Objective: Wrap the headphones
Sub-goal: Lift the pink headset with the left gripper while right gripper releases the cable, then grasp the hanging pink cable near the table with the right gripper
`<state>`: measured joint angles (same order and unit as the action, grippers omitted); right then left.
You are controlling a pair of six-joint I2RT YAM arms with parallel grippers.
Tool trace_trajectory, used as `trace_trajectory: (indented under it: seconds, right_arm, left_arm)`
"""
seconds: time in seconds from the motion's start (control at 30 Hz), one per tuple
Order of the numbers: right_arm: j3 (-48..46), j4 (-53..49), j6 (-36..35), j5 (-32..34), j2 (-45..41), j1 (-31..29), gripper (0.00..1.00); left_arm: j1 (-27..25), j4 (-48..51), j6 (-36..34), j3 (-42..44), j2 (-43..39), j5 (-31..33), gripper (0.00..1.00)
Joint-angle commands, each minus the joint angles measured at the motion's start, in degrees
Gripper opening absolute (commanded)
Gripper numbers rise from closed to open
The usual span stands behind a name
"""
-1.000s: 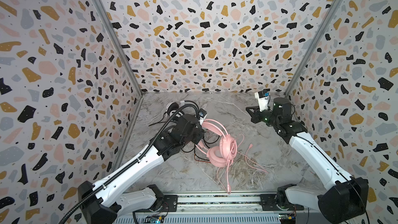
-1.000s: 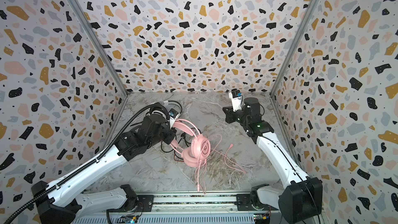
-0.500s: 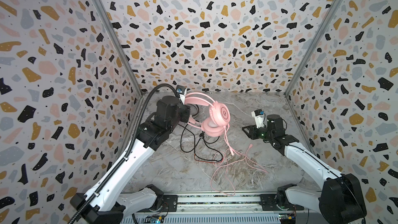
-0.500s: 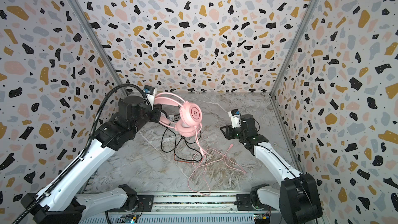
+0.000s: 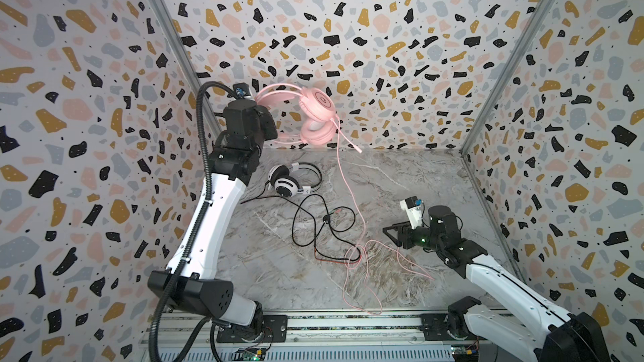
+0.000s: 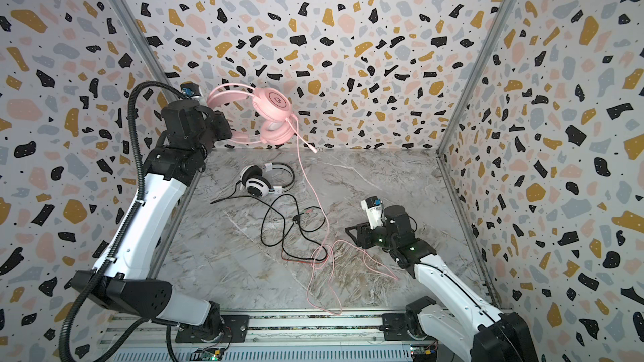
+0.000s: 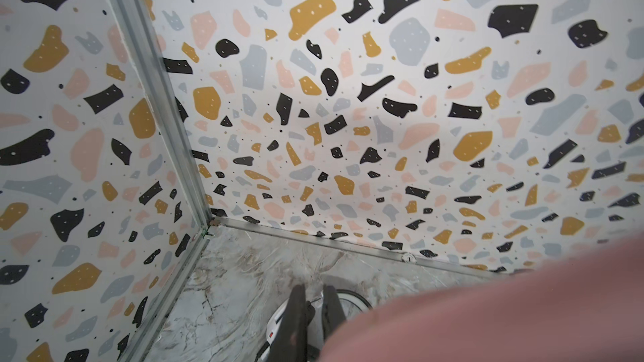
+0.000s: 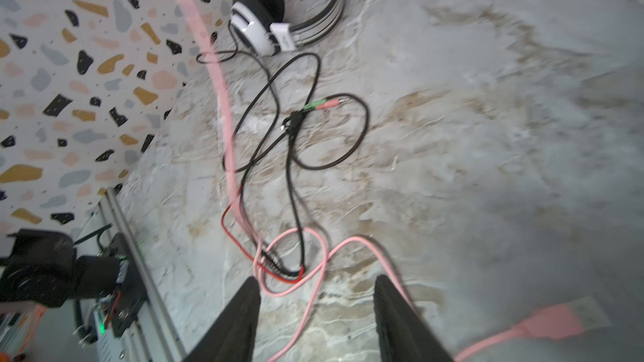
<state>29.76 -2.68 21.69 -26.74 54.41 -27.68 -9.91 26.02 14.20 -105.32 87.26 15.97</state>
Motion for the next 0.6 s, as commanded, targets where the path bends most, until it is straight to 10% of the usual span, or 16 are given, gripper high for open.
trace_trajectory:
  seconds: [0.0, 0.57]
  right_arm:
    - [-1.08, -3.41, 3.79, 1.07, -1.43, -5.53, 0.64]
    - [-4.23, -3.75, 12.08, 2.60, 3.02, -27.93, 0.73]
  left_arm:
    - [1.69, -5.58, 4.11, -6.15, 1.13, -2.84, 0.00]
    - [2.00, -6.07, 3.56, -8.06, 3.29, -4.21, 0.00]
